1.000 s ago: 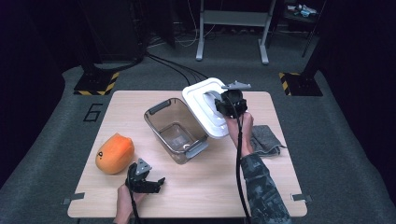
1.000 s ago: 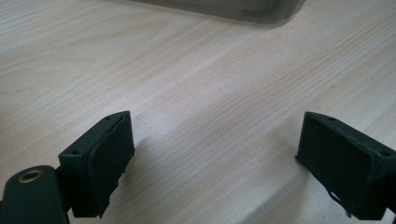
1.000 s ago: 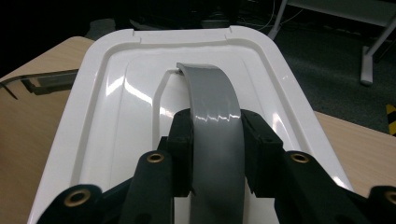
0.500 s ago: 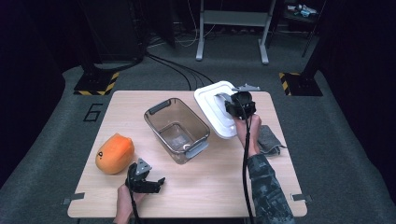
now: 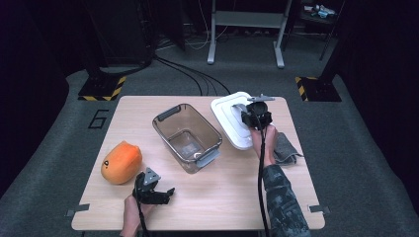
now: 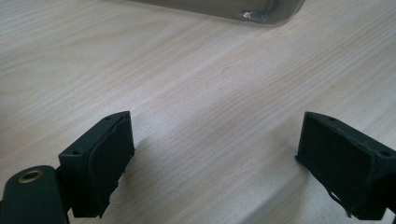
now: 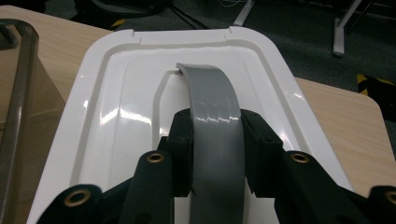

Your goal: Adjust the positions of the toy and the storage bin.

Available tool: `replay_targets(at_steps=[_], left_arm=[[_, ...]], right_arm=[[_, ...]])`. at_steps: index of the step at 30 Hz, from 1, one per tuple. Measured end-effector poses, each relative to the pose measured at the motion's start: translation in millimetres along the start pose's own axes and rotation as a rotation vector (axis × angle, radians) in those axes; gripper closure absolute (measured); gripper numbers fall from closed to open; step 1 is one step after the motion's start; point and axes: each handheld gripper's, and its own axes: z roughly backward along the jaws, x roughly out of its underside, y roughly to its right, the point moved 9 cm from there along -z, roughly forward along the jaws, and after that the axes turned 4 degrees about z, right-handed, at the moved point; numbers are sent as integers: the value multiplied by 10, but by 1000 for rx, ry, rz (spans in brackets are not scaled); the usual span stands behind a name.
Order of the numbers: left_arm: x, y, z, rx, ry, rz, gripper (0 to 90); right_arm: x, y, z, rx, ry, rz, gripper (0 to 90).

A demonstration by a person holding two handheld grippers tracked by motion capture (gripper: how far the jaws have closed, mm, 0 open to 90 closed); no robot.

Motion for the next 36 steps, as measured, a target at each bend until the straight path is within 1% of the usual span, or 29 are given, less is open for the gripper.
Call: replay_targets(at_steps=[4, 5, 6, 8, 12, 13, 15, 16, 17, 22, 24, 27, 28, 29, 30, 31, 34, 35, 36], left_arm=[[0, 1, 0, 0, 0, 0, 104], [0, 1, 0, 0, 0, 0, 104], [0, 1, 0, 0, 0, 0, 104], [0, 1, 0, 0, 0, 0, 104], [0, 1, 0, 0, 0, 0, 104], [0, 1, 1, -1, 0, -1, 104], [0, 1, 0, -1, 0, -1, 104], [0, 1, 0, 0, 0, 0, 104], [0, 1, 0, -1, 1, 0, 104], [0, 1, 0, -1, 1, 0, 104], [-3, 0, -3, -6, 5, 0, 104], [-2, 0, -1, -4, 4, 0, 104], [-3, 0, -3, -6, 6, 1, 104], [-3, 0, -3, -6, 6, 0, 104], [-3, 0, -3, -6, 6, 0, 104], [-1, 1, 0, -4, 3, -1, 104], [-1, 1, 0, -4, 3, 0, 104], [0, 2, 1, -2, 1, -1, 104], [0, 2, 1, -2, 1, -1, 104]], right_arm=[[32, 0, -35, 4, -8, -3, 671], [59, -2, -76, 5, -10, 6, 670], [59, -2, -76, 5, -10, 6, 670], [86, -20, -100, 5, -20, -6, 670], [137, -60, -172, 0, -28, -5, 671], [152, -63, -187, -2, -32, 1, 670], [171, -84, -219, -8, -34, -9, 670], [178, -90, -238, -10, -28, -7, 670], [205, -114, -264, -15, -37, -10, 670], [243, -176, -332, -34, -34, -8, 670], [274, -224, -372, -44, -44, -21, 670], [285, -237, -397, -52, -40, -11, 670], [302, -257, -417, -56, -41, -26, 670], [314, -262, -430, -58, -41, -31, 670], [317, -263, -442, -62, -36, -27, 670], [332, -271, -453, -64, -41, -38, 670], [351, -274, -470, -71, -42, -30, 670], [364, -288, -491, -74, -39, -41, 670], [364, -288, -491, -74, -39, -41, 670]])
